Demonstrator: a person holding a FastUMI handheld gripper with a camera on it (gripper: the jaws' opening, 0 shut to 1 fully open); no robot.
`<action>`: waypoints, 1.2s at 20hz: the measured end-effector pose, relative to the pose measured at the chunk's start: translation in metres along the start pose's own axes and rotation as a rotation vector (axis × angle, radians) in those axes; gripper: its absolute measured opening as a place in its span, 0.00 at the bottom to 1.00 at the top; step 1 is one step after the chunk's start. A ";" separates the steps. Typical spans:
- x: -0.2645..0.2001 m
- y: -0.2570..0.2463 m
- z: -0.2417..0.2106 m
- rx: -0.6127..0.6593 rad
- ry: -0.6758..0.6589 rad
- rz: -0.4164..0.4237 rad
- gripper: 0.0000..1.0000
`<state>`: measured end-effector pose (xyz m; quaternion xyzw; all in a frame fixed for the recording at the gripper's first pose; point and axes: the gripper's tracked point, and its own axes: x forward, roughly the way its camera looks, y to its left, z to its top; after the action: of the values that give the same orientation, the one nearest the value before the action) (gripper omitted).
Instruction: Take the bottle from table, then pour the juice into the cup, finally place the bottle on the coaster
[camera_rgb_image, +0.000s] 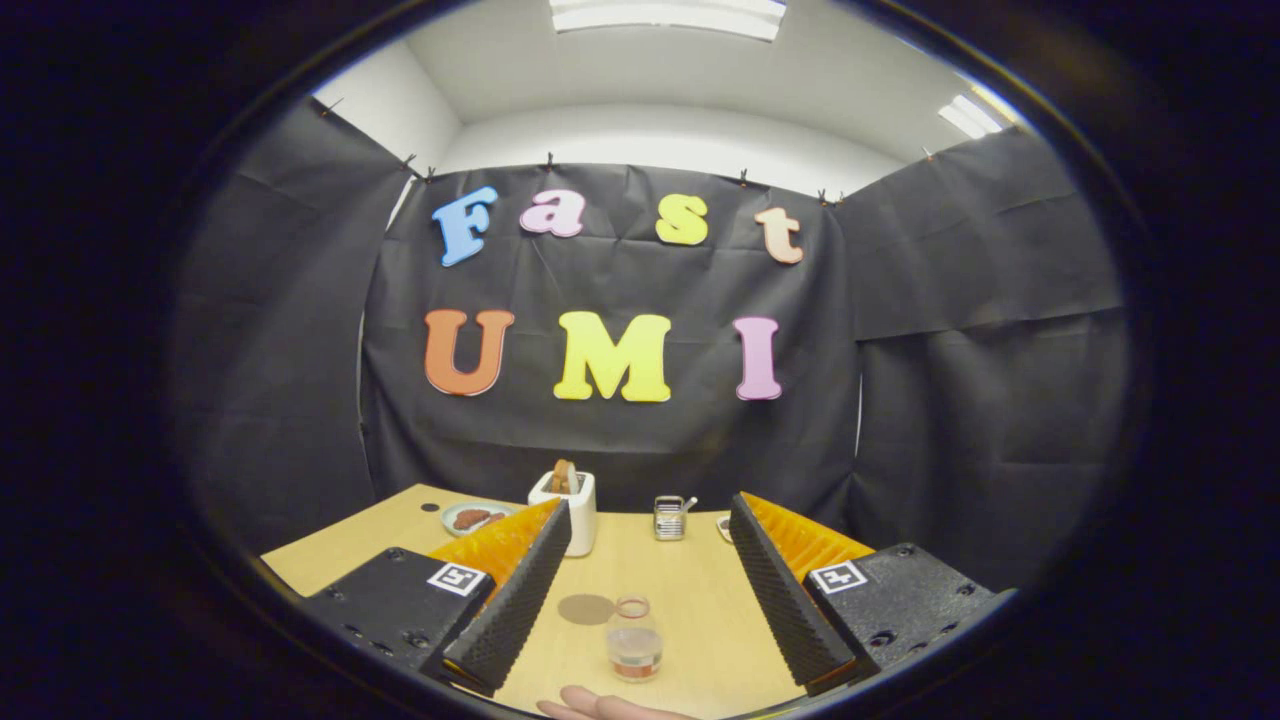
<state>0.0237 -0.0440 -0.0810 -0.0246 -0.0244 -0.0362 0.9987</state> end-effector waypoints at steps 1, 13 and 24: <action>0.000 -0.002 -0.006 -0.006 -0.008 -0.003 1.00; -0.002 -0.001 -0.082 -0.034 0.020 0.008 1.00; 0.014 0.008 -0.163 -0.018 0.132 0.033 1.00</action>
<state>0.0460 -0.0455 -0.2430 -0.0315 0.0422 -0.0214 0.9984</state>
